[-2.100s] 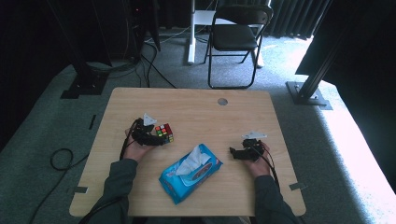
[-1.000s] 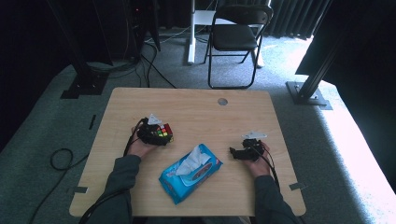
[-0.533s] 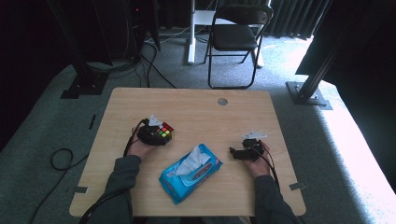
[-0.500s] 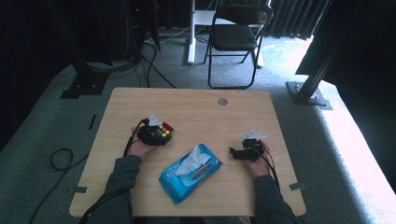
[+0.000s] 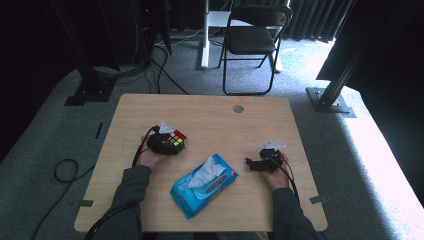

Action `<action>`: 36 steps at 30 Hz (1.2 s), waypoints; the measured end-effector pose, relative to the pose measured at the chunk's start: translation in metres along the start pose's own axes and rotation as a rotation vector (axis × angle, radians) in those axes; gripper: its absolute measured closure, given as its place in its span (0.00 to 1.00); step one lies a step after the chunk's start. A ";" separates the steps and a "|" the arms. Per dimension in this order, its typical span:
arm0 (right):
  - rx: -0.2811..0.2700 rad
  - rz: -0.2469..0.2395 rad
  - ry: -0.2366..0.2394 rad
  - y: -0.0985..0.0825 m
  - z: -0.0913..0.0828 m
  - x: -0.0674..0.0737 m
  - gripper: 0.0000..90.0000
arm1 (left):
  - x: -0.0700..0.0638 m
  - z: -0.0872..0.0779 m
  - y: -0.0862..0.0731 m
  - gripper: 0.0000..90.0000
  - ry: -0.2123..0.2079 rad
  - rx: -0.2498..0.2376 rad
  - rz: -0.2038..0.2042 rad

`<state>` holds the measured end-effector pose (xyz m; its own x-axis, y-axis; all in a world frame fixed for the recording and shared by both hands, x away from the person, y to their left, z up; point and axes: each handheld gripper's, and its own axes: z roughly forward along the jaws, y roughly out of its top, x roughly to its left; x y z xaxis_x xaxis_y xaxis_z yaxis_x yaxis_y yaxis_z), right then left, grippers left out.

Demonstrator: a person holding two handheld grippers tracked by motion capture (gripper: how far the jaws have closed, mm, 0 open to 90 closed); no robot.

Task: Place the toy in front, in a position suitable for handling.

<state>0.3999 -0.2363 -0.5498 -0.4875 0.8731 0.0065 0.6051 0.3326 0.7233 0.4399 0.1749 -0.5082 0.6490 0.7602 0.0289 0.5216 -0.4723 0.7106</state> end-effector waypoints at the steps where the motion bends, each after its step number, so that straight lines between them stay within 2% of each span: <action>1: 0.000 0.000 0.000 0.000 0.000 0.000 0.15 | 0.000 -0.001 0.001 0.38 -0.002 -0.002 0.002; 13: 0.000 -0.001 0.000 0.000 0.000 0.000 0.15 | -0.005 -0.004 0.009 0.38 -0.015 -0.009 0.013; 27: 0.001 0.000 0.000 0.000 0.000 0.000 0.15 | -0.016 -0.009 0.027 0.38 -0.042 -0.035 0.053; 36: 0.000 0.000 0.000 0.000 0.000 0.000 0.15 | -0.021 -0.009 0.037 0.38 -0.054 -0.043 0.063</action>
<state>0.3999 -0.2363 -0.5497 -0.4875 0.8731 0.0066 0.6052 0.3324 0.7233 0.4406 0.1451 -0.4763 0.7093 0.7039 0.0374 0.4550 -0.4978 0.7384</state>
